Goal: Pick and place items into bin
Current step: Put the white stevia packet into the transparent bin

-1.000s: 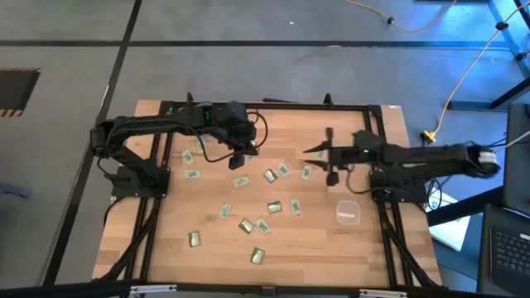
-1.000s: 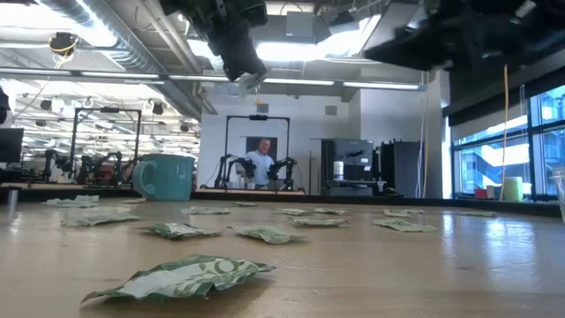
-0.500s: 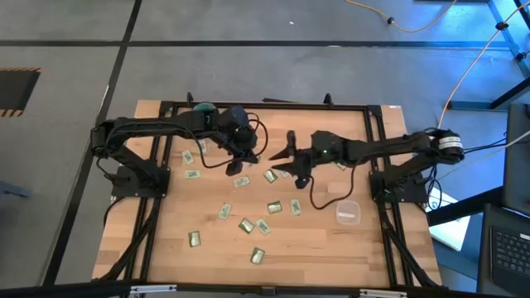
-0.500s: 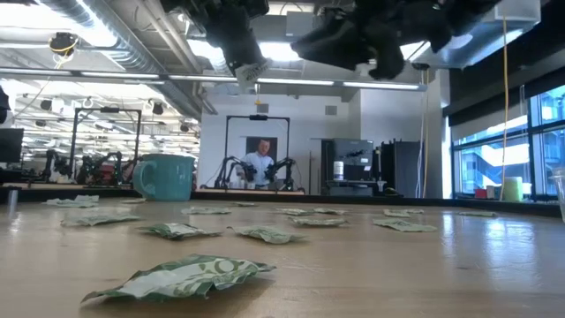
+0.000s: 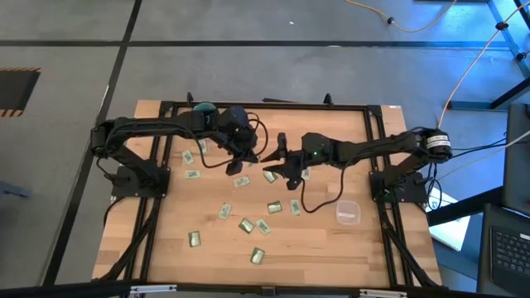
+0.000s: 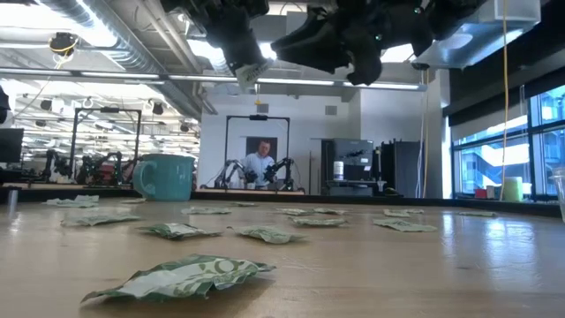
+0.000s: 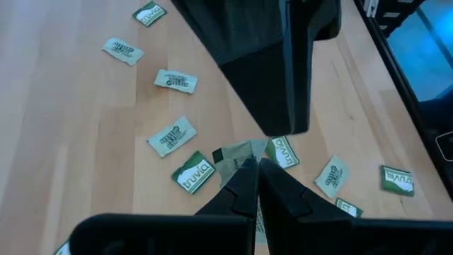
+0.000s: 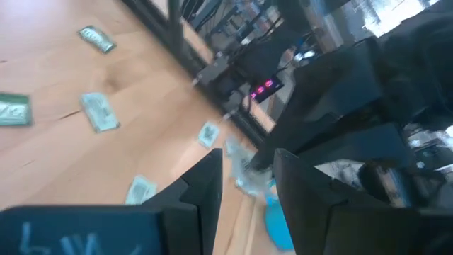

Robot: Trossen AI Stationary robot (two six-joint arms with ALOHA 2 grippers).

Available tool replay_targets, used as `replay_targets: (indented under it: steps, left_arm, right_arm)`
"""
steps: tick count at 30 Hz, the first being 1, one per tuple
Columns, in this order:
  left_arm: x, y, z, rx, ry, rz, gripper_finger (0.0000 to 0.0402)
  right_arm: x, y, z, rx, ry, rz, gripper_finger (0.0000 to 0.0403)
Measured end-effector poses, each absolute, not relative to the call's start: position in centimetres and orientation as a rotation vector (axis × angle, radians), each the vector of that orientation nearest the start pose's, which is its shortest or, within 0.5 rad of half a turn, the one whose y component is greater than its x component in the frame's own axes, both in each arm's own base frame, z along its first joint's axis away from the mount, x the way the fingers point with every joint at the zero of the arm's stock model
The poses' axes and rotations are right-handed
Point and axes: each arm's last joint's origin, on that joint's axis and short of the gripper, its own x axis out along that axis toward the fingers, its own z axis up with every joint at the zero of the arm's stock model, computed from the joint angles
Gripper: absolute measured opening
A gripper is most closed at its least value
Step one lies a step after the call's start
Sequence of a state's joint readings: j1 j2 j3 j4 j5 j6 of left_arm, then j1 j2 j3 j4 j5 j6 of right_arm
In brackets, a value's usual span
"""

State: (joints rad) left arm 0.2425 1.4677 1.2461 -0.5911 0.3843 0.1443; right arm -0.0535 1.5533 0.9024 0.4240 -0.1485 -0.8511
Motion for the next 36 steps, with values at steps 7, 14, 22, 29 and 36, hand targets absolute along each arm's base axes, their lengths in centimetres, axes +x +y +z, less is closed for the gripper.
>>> replay_targets:
  steps: [7, 14, 22, 29, 36]
  left_arm:
    - [30.47, 6.31, 30.31, -0.109, 0.747, -0.193, 0.0004]
    - [30.58, 6.23, 30.40, -0.104, 0.734, -0.197, 0.0004]
    - [30.58, 6.23, 30.39, -0.104, 0.735, -0.197, 0.0004]
    - [30.59, 6.23, 30.39, -0.104, 0.735, -0.197, 0.0004]
    - [30.59, 6.23, 30.40, -0.103, 0.734, -0.197, 0.0004]
  right_arm:
    - [34.26, -1.55, 24.33, -0.830, 0.183, 0.134, 0.0132]
    - [34.20, -1.57, 24.10, -0.819, 0.206, 0.142, 0.0132]
    - [34.19, -1.57, 24.03, -0.774, 0.217, 0.137, 0.0132]
    - [34.18, -1.77, 24.02, -0.779, 0.246, 0.074, 0.0103]
    - [34.17, -1.77, 24.01, -0.781, 0.247, 0.073, 0.0027]
